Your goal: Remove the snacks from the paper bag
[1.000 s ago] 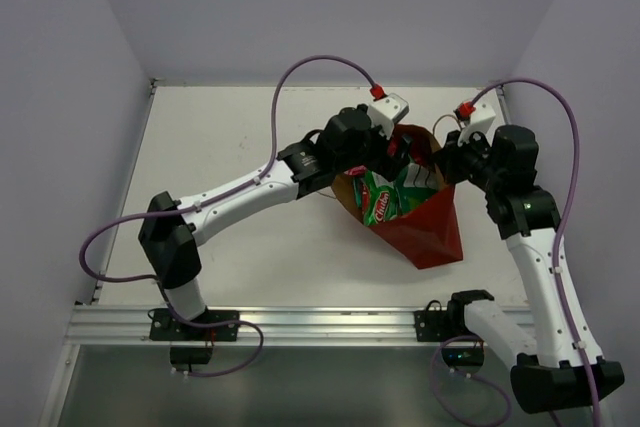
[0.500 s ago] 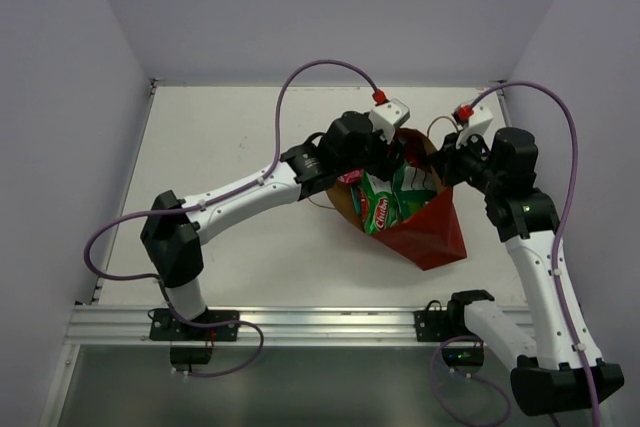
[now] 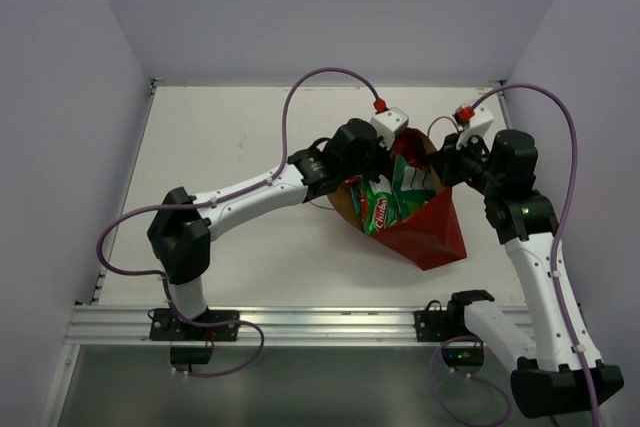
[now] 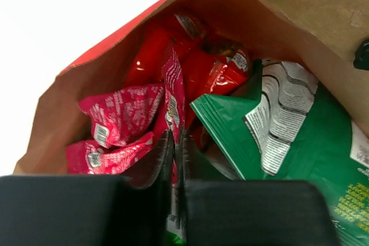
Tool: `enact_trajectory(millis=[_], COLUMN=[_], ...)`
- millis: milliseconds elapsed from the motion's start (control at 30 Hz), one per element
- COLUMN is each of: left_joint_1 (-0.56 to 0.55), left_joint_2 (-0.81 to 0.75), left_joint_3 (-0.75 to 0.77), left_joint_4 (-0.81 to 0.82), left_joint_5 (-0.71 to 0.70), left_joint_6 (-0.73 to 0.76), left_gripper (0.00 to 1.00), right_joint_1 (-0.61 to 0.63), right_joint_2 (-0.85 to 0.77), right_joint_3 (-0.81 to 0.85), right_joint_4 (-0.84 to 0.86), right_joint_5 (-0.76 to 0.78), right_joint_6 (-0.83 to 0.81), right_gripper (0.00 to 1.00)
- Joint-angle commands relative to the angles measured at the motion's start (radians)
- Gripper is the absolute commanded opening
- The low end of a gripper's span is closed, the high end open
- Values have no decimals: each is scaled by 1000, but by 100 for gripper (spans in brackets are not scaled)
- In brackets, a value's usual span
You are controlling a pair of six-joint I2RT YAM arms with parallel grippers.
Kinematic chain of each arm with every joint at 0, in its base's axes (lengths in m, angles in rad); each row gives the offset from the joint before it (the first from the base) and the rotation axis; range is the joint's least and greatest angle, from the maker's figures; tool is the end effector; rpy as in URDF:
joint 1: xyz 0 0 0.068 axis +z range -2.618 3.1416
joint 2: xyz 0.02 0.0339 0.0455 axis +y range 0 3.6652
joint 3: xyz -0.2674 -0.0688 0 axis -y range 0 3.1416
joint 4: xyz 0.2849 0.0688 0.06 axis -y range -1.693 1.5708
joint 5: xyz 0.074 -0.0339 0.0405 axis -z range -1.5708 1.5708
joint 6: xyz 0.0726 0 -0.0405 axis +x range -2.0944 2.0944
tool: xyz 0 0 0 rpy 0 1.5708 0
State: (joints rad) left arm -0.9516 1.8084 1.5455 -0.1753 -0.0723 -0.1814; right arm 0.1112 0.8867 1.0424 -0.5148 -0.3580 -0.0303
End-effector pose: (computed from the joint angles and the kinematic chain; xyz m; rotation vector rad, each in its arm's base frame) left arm 0.2981 -0.4092 0.2952 0.7327 1.9342 -0.6424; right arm 0.2517 0.0537 0.3743 -0.3741 1.8897 0.3991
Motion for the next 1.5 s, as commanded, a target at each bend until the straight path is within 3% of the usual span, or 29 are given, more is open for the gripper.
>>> enact_trajectory(millis=[0,200,367,533,700,800,967,1133,1233,1267,1300,1333,1467], left_joint_1=[1,13,152,295,375,417,554,626,654,654,649,645,591], left_joint_2=[-23,-205,-391,-472,-489,-486,-405,-252,-192,-187,-190,-222,-351], left_joint_3=[24,-13,-96,-221,-309,-372,-507,-510,-467,-446,-427,-417,-410], left_joint_4=[54,-4,-87,-107,-43,-4,75,99,73,16,-2,-9,-53], left_joint_5=[-18,-56,-57,-46,9,-37,-24,-35,-17,11,40,95,153], left_joint_6=[13,39,-6,-13,-21,-18,-78,-112,-128,-122,-122,-122,-136], left_gripper=[1,0,0,0,0,0,0,0,17,31,38,55,83], right_joint_1=[2,1,2,2,4,4,2,4,4,4,2,4,4], right_joint_2=[-38,-43,-46,-49,-48,-52,-51,-45,-45,-43,-45,-48,-51], right_joint_3=[7,10,16,15,11,8,2,-1,-1,2,4,5,10], right_joint_4=[140,141,144,145,145,147,154,160,160,157,156,156,153], right_joint_5=[-22,22,36,39,42,37,28,21,21,22,25,27,24], right_joint_6=[9,13,21,21,21,23,23,23,23,23,23,23,23], right_gripper=[0,0,0,0,0,0,0,0,0,0,0,0,0])
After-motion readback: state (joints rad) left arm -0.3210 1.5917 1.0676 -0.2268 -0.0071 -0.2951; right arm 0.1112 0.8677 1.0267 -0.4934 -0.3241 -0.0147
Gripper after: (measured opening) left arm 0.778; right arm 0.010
